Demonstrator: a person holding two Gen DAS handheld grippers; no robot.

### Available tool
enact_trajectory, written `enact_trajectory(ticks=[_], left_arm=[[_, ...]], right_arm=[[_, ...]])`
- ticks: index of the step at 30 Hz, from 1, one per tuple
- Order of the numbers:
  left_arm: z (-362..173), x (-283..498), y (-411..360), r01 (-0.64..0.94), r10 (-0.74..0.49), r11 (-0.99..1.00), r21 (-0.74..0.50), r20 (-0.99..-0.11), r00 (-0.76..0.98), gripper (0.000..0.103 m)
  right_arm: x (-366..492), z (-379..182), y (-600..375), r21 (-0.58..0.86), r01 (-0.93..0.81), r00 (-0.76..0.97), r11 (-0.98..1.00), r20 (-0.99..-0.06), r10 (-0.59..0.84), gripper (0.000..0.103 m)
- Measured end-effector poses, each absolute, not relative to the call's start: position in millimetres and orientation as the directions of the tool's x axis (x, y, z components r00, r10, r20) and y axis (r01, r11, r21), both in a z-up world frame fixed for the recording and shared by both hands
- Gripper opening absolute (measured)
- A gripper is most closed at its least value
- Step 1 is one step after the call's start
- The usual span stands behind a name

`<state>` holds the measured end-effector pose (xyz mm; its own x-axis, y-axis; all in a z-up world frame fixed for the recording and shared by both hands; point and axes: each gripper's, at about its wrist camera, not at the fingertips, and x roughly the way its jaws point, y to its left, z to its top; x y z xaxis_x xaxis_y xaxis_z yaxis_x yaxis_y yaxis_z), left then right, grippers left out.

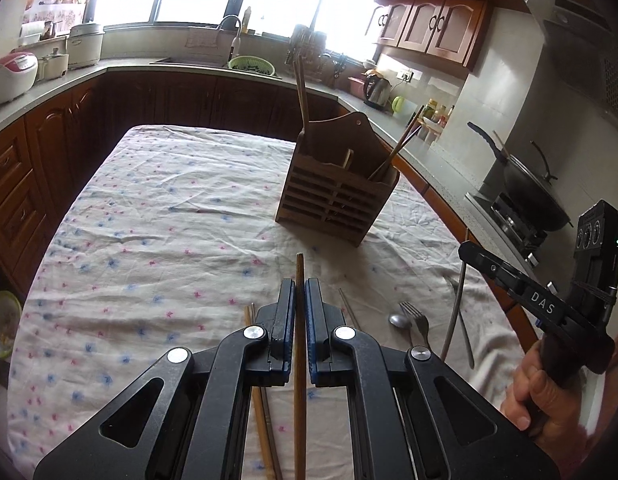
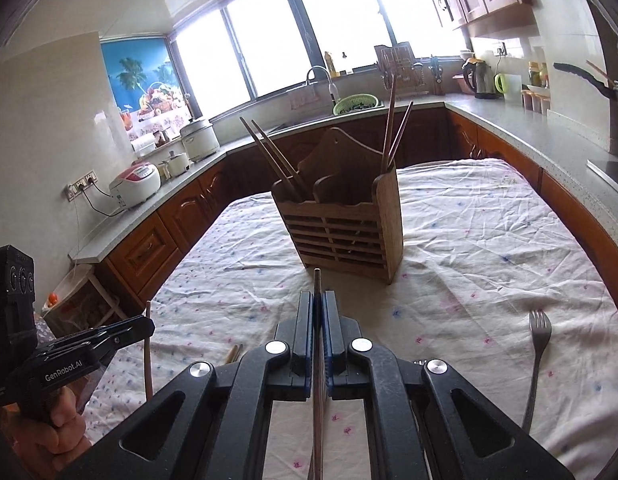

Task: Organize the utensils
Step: 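Lift both held chopsticks up and carry them over the wooden holder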

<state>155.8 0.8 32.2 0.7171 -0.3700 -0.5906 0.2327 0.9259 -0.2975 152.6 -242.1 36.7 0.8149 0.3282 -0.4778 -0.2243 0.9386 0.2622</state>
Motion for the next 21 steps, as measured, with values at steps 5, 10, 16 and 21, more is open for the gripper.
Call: enact_trajectory(ticks=[5, 10, 16, 21], left_arm=[[45.6, 143.7, 5.6, 0.241, -0.380, 0.920, -0.308, -0.555, 0.740, 0.004], [56.8, 134.5, 9.2, 0.258, -0.402, 0.909, -0.326, -0.527, 0.749, 0.004], [71.9, 128.3, 12.3, 0.279, -0.428, 0.895, -0.348, -0.488, 0.761, 0.004], [83.6, 127.7, 12.8, 0.286, -0.427, 0.894, -0.345, -0.459, 0.779, 0.004]], right_arm=[[138.0, 52.5, -245.4, 0.251, -0.234, 0.841, 0.939, -0.432, 0.325, 0.004], [125.0, 67.4, -245.7, 0.236, -0.244, 0.864, 0.941, -0.387, 0.321, 0.004], [115.9, 83.6, -247.4, 0.226, -0.259, 0.885, 0.939, -0.333, 0.324, 0.004], [115.1, 92.8, -250.3, 0.226, -0.262, 0.896, 0.938, -0.303, 0.323, 0.004]])
